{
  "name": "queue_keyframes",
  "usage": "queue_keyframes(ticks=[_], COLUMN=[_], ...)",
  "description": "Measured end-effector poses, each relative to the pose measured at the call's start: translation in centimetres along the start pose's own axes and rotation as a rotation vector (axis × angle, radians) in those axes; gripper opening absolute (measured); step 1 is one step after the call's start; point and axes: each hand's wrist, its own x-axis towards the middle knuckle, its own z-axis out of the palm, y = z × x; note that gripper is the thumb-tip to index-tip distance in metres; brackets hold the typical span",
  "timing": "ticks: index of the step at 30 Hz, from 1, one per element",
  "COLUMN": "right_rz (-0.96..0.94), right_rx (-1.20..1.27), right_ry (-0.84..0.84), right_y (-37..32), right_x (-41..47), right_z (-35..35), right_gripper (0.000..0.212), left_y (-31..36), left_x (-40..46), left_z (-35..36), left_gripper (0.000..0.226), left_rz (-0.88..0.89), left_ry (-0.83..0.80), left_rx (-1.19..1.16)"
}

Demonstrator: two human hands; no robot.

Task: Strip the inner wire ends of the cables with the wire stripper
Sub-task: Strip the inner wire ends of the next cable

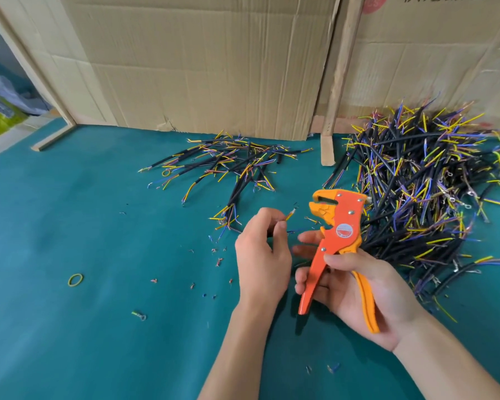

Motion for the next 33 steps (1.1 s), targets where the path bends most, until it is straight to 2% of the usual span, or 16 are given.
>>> queue_keyframes(ticks=[2, 4, 8, 12, 15, 18, 20, 22, 24, 26, 29, 31, 33], right_rz=[-0.099, -0.151, -0.128, -0.184, -0.235, -0.308, -0.343, -0.349, -0.329, -0.286, -0.189, -0.097, 0.03], right_rx=[-0.036, -0.131, -0.216, -0.195, -0.198, -0.143, -0.087, -0.024, -0.004, -0.031, -0.12, -0.181, -0.225], right_ry=[0.039, 0.07, 0.097, 0.153, 0.157, 0.147, 0.154, 0.156, 0.124, 0.08, 0.021, -0.031, -0.102], right_y=[-0.5, -1.0, -1.2, -1.5, -2.2, -3.1, -3.7, -4.1, -3.9, -3.4, -2.3, -1.5, -1.0], right_x=[0.1, 0.2, 0.3, 0.3, 0.2, 0.0, -0.2, -0.5, -0.6, -0.5, -0.3, -0.3, -0.5], right_z=[0.1, 0.1, 0.1, -0.4, -0.6, -0.7, -1.1, -1.5, -1.4, -1.0, -0.5, 0.0, 0.2], right_gripper=[0.065, 0.056, 0.037, 0.041, 0.052, 0.052, 0.051, 0.051, 0.051, 0.057, 0.056, 0.05, 0.053], left_y=[0.1, 0.3, 0.4, 0.7, 0.9, 1.1, 1.2, 1.4, 1.6, 1.5, 1.0, 0.8, 0.6], left_x=[-0.2, -0.6, -1.0, -1.1, -1.3, -1.4, -1.6, -1.9, -1.9, -1.4, -0.3, 0.2, 0.4], left_z=[0.0, 0.2, 0.3, 0.3, 0.3, 0.1, 0.2, 0.7, 0.9, 0.9, 0.1, -0.5, -0.8], left_gripper=[0.016, 0.018, 0.018, 0.019, 0.013, 0.012, 0.014, 0.017, 0.021, 0.026, 0.023, 0.023, 0.026], left_rz=[0.103, 0.18, 0.269, 0.346, 0.355, 0.418, 0.464, 0.377, 0.137, -0.13, -0.419, -0.503, -0.538], left_ry=[-0.003, -0.027, -0.074, -0.082, 0.023, 0.175, 0.21, 0.138, 0.006, -0.083, 0.002, 0.043, 0.057], left_rx=[0.034, 0.086, 0.162, 0.16, 0.157, 0.159, 0.159, 0.096, -0.024, -0.259, -0.68, -0.798, -0.841])
